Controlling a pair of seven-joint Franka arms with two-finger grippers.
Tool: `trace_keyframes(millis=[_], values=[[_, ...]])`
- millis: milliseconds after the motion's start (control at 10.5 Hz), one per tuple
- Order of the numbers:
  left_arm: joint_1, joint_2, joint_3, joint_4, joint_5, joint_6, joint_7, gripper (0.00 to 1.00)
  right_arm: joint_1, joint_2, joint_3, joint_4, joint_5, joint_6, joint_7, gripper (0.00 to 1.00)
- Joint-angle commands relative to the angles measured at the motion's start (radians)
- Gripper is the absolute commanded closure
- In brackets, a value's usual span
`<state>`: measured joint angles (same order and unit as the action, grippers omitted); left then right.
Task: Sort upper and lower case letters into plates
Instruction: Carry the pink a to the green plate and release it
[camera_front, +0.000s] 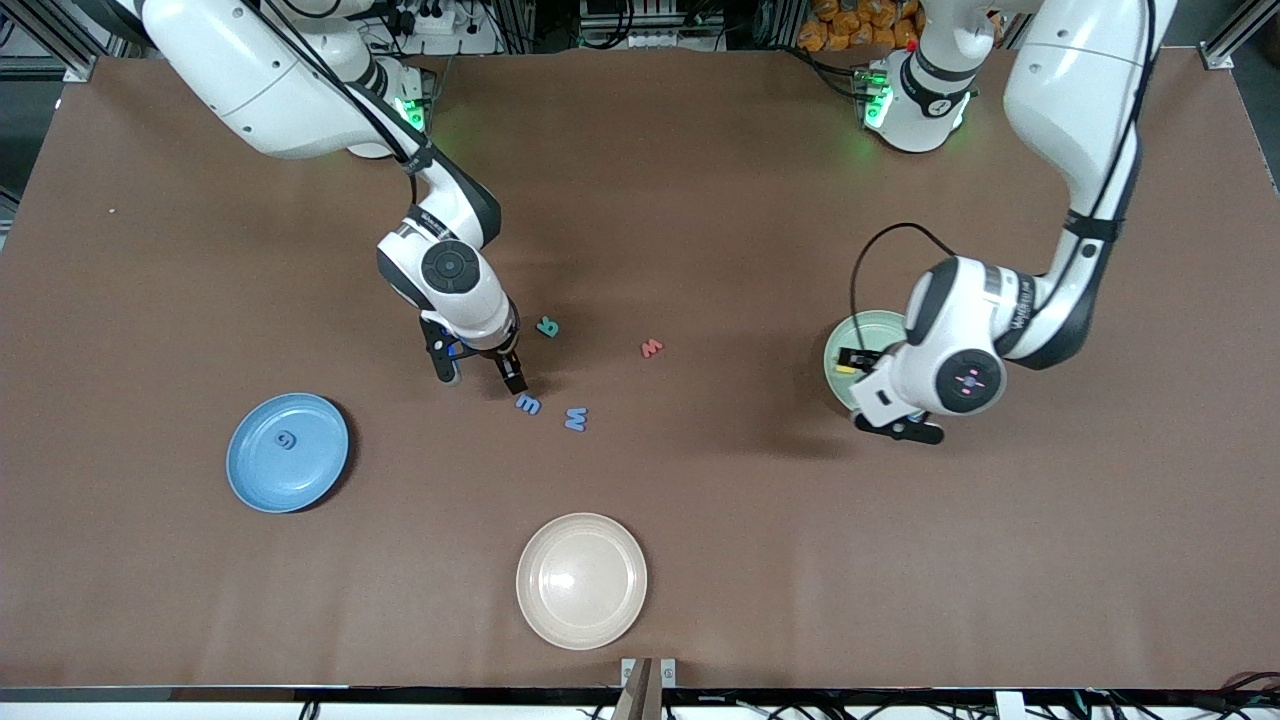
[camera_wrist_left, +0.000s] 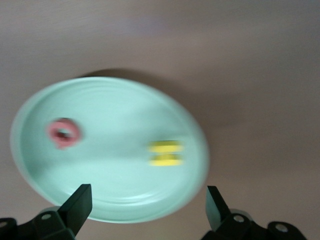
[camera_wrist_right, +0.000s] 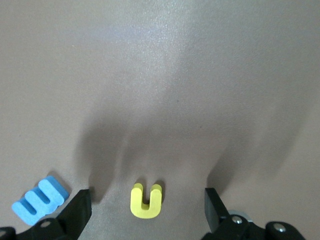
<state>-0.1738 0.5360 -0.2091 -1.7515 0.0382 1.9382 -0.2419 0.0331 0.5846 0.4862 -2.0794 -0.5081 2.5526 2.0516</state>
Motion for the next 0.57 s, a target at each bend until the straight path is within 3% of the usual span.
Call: trace_keyframes(millis=[0, 190, 476], values=[[-0.067, 0.071, -0.079, 0.14, 0.008, -0.002, -0.28, 0.0, -0.012, 0.0, 0.011, -0.011, -0.027, 0.017, 0.039, 0.09], [-0.134, 0.136, -0.078, 0.229, -0.026, -0.001, -0.384, 0.0, -0.013, 0.0, 0.009, -0.011, -0.029, 0.017, 0.048, 0.99], [-0.159, 0.166, -0.078, 0.262, -0.038, 0.031, -0.441, 0.0, -0.013, 0.001, 0.011, -0.011, -0.046, 0.017, 0.048, 1.0]])
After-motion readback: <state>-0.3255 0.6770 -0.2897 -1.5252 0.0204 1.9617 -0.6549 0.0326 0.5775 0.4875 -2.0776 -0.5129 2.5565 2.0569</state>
